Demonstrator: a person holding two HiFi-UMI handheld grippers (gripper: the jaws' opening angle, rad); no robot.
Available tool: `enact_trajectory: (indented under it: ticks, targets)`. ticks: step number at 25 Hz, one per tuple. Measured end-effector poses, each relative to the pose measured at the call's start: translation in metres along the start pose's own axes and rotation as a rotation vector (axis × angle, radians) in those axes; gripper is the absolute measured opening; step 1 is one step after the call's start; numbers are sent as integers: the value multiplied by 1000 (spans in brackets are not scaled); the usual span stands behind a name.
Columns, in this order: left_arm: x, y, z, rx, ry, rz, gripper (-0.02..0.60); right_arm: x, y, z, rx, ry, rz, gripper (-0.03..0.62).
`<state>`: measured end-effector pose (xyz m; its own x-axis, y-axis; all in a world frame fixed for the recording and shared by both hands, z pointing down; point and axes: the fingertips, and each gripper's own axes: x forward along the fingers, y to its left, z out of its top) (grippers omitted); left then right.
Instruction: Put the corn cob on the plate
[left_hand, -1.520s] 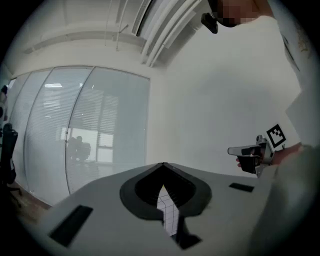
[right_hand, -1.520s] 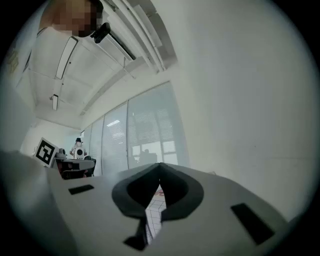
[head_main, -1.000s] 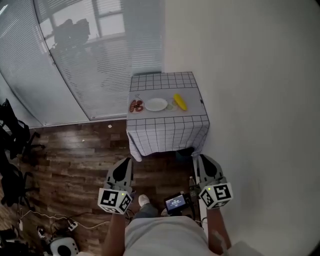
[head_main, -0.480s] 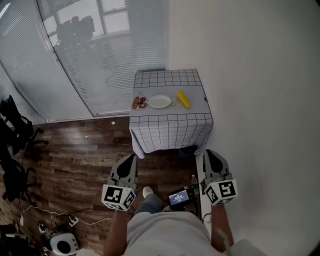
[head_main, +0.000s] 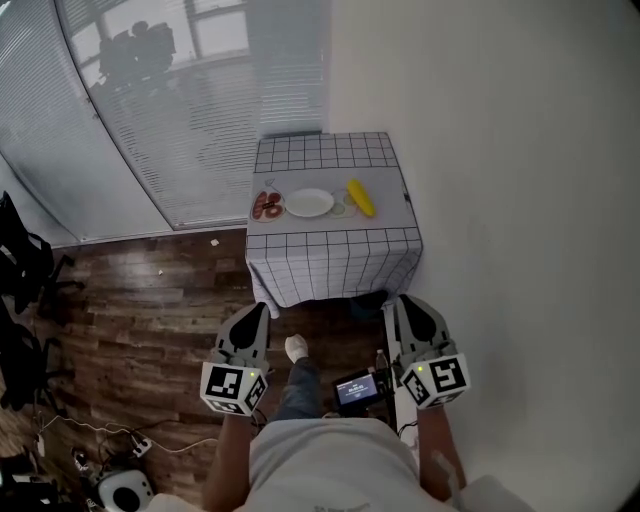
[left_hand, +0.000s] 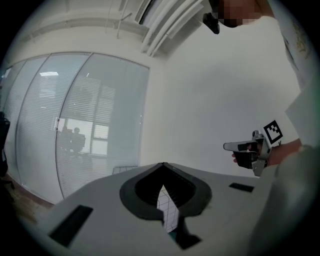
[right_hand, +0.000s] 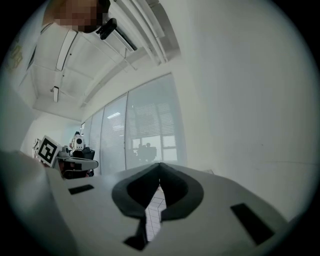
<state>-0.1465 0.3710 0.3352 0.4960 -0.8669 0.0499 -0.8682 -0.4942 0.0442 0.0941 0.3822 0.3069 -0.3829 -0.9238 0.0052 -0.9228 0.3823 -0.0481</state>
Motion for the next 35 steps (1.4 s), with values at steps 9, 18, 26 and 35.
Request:
enact_trajectory:
  ticks: [9,18,26,35]
  targets:
    - [100,54,9,-12,12,-45,8,92,-34,6,-14,16,-36,8]
    - [201,128,17,-27,29,-75,8,208,-65,-5,-13,87,-91,8]
    - [264,186,21,8,40,-53,8,288,-79,-10,-39,81,-112,8]
    - [306,201,12,1,51,-93,8,314,-93,-28,-29,137,-162,8]
